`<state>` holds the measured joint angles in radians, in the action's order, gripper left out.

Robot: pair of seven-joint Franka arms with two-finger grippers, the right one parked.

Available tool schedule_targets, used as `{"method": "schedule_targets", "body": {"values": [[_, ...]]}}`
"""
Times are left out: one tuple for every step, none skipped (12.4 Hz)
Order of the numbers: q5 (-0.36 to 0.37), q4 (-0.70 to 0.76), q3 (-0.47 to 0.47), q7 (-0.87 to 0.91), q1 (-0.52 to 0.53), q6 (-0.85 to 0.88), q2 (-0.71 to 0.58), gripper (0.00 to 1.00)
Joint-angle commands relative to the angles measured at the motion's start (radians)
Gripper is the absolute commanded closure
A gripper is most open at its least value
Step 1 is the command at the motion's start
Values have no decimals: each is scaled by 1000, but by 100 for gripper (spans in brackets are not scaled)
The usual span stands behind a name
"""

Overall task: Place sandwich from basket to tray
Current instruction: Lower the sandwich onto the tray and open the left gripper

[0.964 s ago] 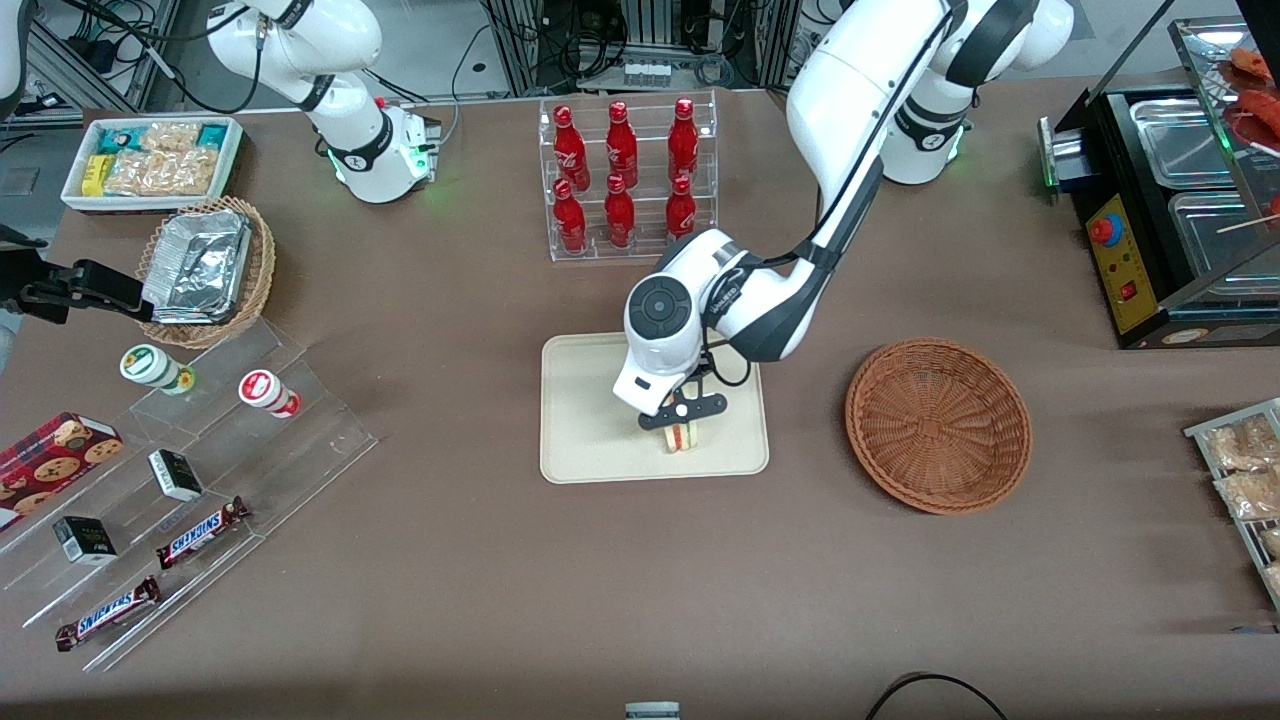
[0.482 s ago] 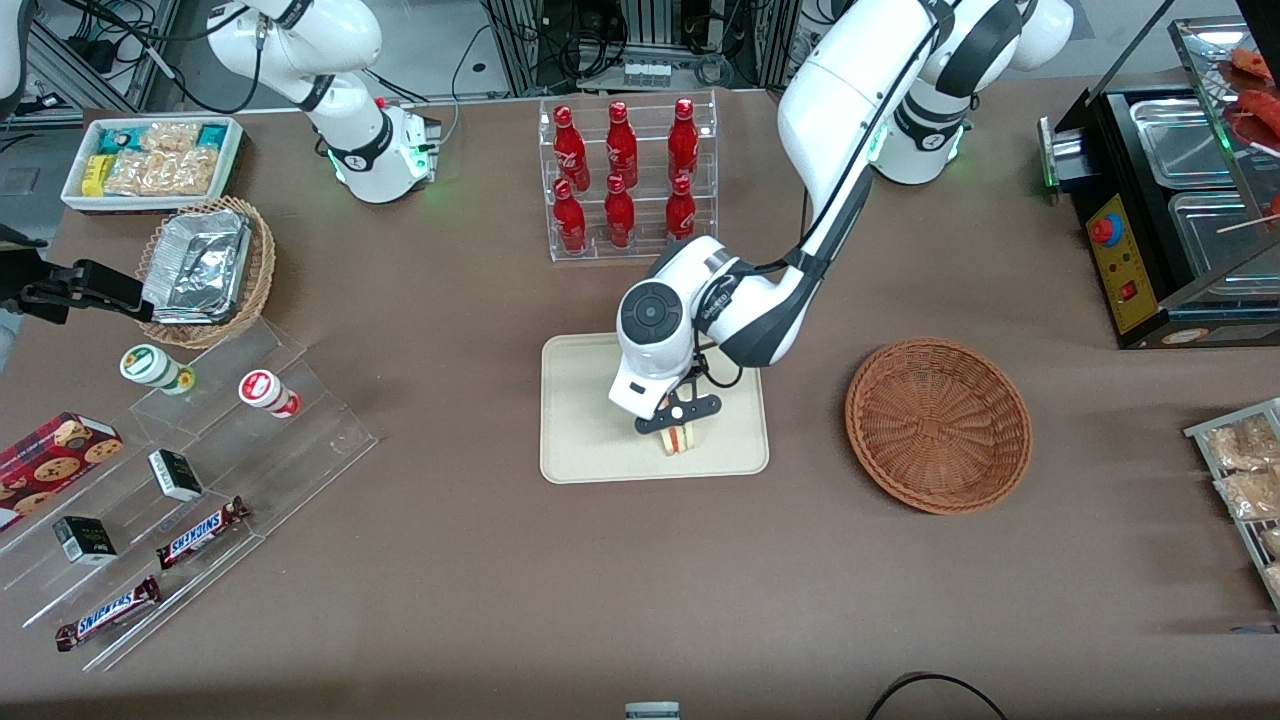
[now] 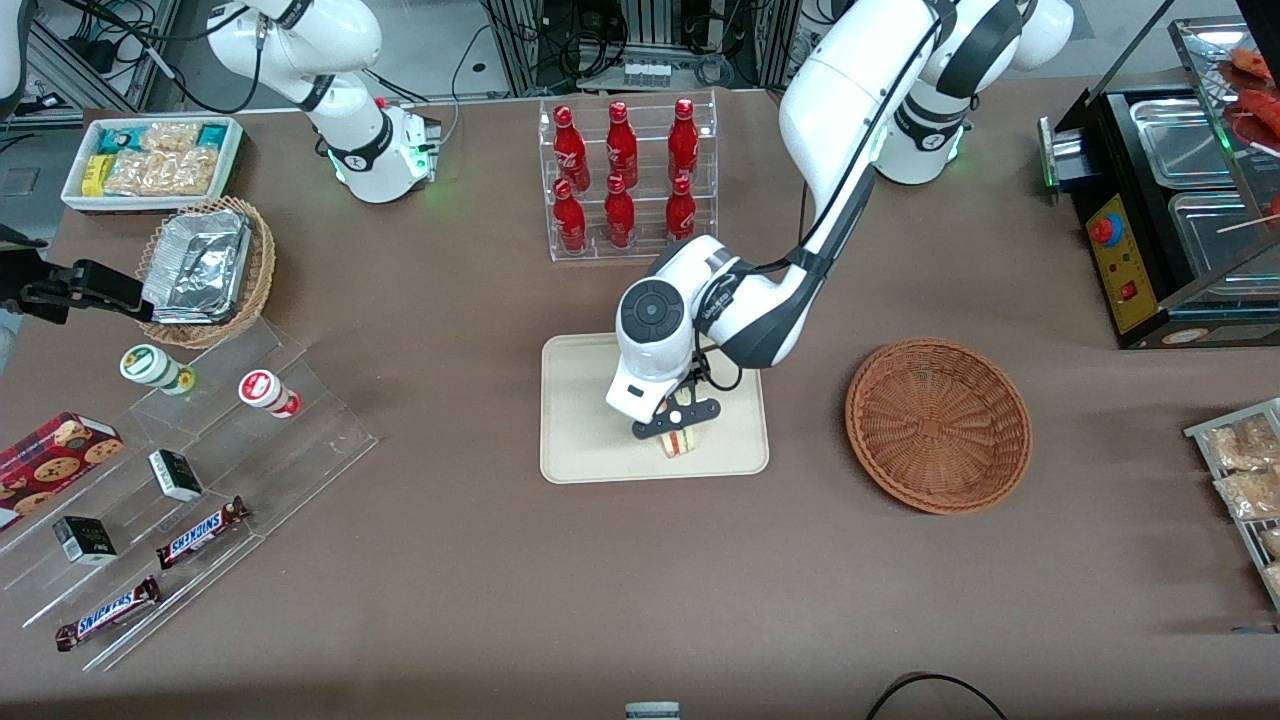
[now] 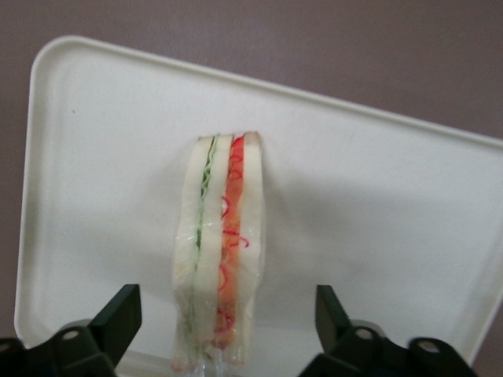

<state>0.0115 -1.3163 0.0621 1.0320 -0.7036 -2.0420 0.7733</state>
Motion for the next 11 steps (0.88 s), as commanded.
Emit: {"method": "schedule_targets", "body": {"values": [[15, 74, -15, 11, -8, 89, -29, 0], [13, 103, -22, 2, -4, 124, -38, 0], [12, 110, -36, -47, 24, 150, -48, 0], [12, 111, -38, -100, 30, 160, -71, 0], [15, 103, -38, -111, 33, 169, -98, 0], [18, 83, -42, -102, 33, 202, -135, 0], [10, 47, -62, -108, 35, 227, -179, 0], [-4, 34, -96, -124, 38, 229, -219, 0], [-25, 14, -120, -169, 38, 236, -251, 0], [-54, -27, -163, -231, 38, 240, -290, 0], [-86, -64, -207, -294, 38, 240, -322, 0]]}}
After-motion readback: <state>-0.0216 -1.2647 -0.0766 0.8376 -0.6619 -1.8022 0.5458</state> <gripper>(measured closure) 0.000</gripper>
